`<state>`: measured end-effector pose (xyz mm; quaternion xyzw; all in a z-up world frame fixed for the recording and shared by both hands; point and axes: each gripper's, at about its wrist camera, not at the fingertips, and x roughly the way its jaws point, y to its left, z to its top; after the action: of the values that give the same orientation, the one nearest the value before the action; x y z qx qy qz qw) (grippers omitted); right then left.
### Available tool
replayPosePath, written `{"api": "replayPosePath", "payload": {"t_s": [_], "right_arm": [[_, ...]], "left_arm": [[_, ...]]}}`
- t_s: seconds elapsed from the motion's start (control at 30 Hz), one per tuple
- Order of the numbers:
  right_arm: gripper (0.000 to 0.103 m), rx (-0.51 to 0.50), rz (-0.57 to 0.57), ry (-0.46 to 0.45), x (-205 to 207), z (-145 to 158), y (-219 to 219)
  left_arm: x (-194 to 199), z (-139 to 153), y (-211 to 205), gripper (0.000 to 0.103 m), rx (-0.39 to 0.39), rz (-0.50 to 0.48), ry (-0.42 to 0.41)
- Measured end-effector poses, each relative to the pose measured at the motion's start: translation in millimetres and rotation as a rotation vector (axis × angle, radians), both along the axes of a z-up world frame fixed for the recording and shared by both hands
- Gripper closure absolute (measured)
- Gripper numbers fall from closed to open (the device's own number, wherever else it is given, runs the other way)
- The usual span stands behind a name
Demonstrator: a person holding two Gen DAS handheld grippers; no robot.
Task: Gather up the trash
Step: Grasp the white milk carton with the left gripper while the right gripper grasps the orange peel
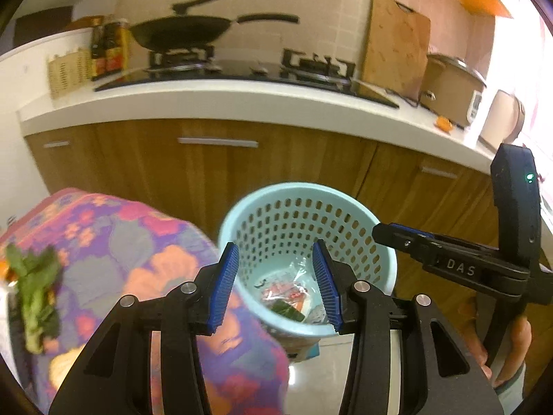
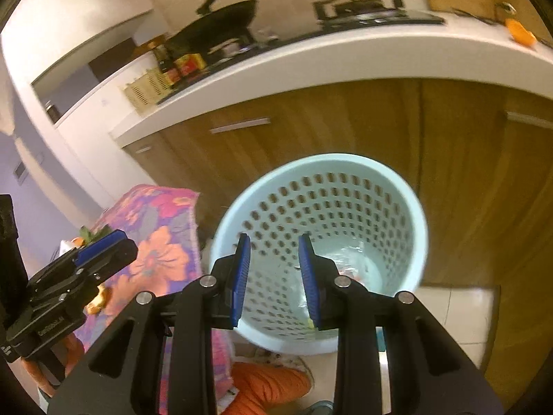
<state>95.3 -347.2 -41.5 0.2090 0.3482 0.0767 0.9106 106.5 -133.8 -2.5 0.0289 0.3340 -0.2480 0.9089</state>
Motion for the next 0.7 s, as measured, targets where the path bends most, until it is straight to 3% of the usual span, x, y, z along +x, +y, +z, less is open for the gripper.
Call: {"api": "replayPosePath", "payload": {"t_s": [0.1,0.3,0.37,0.43,0.5,0.7], "right_arm": [[0.077,-0.017,0.054,-0.017,-2,10,27],[0.077,-0.073,0.194,-0.05,-4,27,95],[0.068,-0.092,0.23,-0.06,-5,30,116],[0.058,-0.112,0.268,-0.072,-5,32,139],[0.058,-0.137,0.314,-0.087,-6,34,166],[0.058,-0.179,0.427,-0.073,2,26,229]], "left_arm": [[-14,11,28,0.06,-0.015,0.047,-0.024],[-45,35,97,0.047,-0.037,0.183,-0.095],[-56,41,123,0.042,-0.032,0.235,-0.121],[-64,45,146,0.029,-0.02,0.285,-0.147],[-76,44,170,0.022,0.011,0.346,-0.185],[-85,26,234,0.022,0.004,0.483,-0.164]]}}
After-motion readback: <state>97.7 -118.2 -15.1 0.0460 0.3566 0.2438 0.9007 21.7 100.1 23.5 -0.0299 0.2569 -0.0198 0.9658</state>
